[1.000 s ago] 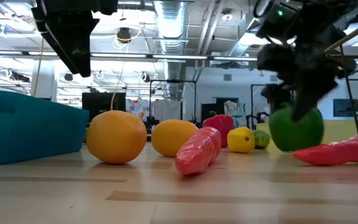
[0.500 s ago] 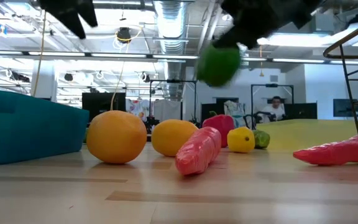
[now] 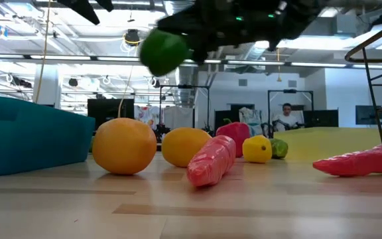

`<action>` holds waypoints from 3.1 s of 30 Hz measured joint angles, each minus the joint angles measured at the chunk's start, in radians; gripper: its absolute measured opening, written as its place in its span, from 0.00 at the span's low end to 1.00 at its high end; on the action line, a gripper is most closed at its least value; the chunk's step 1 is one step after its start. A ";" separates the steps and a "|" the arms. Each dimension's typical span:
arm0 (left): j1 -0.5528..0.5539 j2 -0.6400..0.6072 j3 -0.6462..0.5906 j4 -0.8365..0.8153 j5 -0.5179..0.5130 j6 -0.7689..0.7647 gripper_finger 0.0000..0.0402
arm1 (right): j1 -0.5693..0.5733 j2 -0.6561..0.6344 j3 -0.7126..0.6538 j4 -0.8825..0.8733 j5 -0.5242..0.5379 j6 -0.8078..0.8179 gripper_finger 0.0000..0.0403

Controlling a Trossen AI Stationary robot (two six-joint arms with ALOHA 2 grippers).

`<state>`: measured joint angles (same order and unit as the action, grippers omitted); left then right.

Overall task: Sort produce into baskets
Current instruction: Put the green bell pepper into the blue bin

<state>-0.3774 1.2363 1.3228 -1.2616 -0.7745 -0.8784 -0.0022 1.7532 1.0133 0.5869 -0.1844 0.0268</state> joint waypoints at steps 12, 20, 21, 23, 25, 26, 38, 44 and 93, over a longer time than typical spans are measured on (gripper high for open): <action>0.124 -0.003 0.000 0.000 -0.044 0.126 0.98 | 0.064 0.235 0.278 -0.006 -0.045 0.002 0.81; 0.218 -0.003 0.000 0.007 -0.045 0.180 0.98 | 0.095 0.292 0.340 -0.005 -0.046 0.006 0.81; 0.230 -0.003 0.000 0.008 -0.045 0.187 0.98 | 0.099 0.293 0.342 -0.007 -0.047 0.010 0.81; 0.251 -0.003 0.000 0.020 -0.044 0.206 0.98 | 0.104 0.293 0.344 -0.002 -0.046 0.015 0.81; 0.271 -0.003 0.000 0.045 -0.042 0.232 0.98 | 0.107 0.293 0.345 0.009 -0.047 0.015 0.81; 0.280 -0.003 0.000 0.060 -0.040 0.246 0.98 | 0.107 0.292 0.345 0.022 -0.047 0.018 0.81; 0.374 -0.002 0.000 0.314 0.049 0.485 0.98 | 0.107 0.293 0.345 0.072 -0.026 0.019 0.81; 0.418 -0.002 0.000 0.439 0.106 0.573 0.98 | 0.107 0.294 0.345 0.035 -0.023 0.022 0.82; 0.562 -0.002 0.168 0.465 0.255 0.743 0.98 | 0.114 0.675 0.768 -0.079 -0.102 0.150 0.83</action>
<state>0.1842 1.2343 1.4906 -0.7971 -0.5194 -0.1358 0.1115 2.4283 1.7809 0.5075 -0.2860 0.1772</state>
